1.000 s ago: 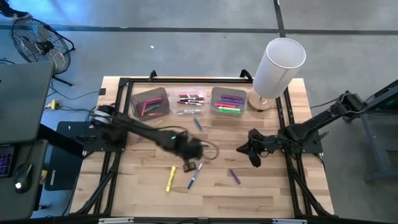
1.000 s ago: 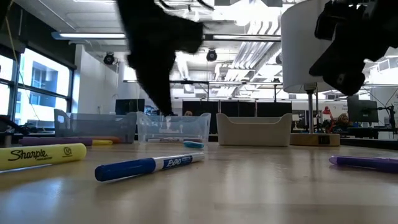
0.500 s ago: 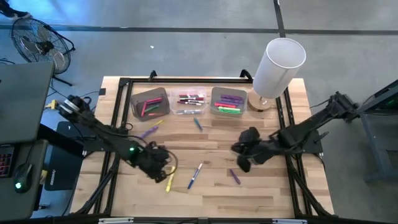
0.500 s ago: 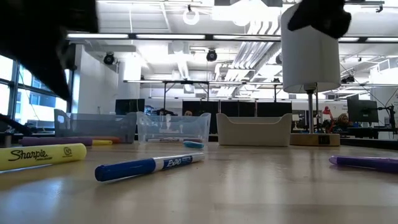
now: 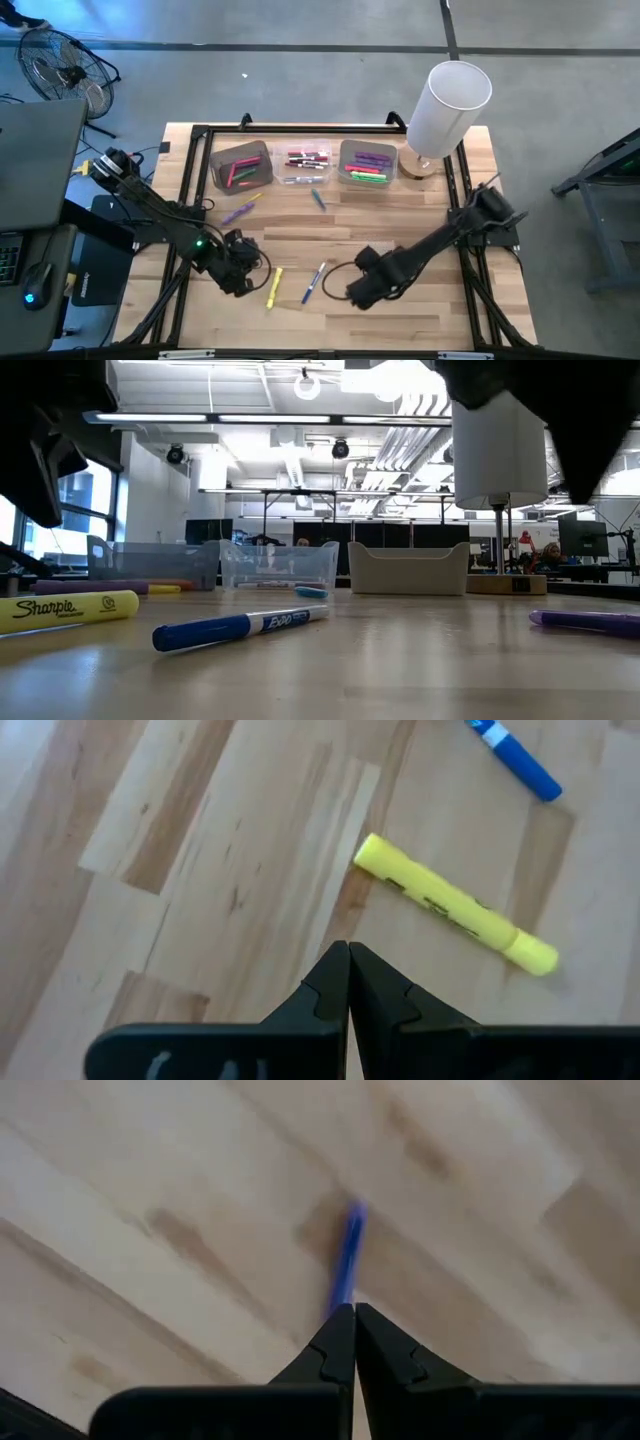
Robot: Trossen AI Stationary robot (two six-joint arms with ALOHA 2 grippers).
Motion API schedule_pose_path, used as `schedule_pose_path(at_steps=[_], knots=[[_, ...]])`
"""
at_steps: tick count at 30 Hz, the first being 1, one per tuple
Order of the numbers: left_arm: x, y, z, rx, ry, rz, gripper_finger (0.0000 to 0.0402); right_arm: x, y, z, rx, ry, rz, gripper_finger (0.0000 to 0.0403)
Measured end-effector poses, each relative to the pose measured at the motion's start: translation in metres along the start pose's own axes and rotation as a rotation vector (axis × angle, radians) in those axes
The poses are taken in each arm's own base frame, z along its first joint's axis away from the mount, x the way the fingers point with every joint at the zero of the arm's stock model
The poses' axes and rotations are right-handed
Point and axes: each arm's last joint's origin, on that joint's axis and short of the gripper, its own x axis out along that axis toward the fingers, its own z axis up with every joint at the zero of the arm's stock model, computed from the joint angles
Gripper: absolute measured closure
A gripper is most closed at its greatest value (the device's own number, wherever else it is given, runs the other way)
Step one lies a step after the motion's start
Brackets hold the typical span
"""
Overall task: Pick & Place Markers
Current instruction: Put the violet pen into the black bin
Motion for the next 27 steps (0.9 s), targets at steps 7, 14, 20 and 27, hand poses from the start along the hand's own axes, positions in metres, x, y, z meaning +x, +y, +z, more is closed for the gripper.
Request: schedule_pose_path(at_steps=[7,14,20,27], knots=[[0.0,0.0,-0.002,0.047,0.051,-0.026,0.0401,0.031,0.009,-0.019,0.061,0.049,-0.014,0.0402],[0.0,-0.001,-0.002,0.054,0.06,-0.037,0.0401,0.048,0.007,-0.023,0.083,0.054,0.012,0.0401],[0.0,-0.001,-0.003,0.071,0.08,-0.052,0.0401,0.056,0.006,-0.024,0.086,0.051,0.034,0.036],[0.0,-0.001,-0.002,0.072,0.079,-0.052,0.0401,0.071,-0.002,-0.026,0.102,0.053,0.031,0.0307]])
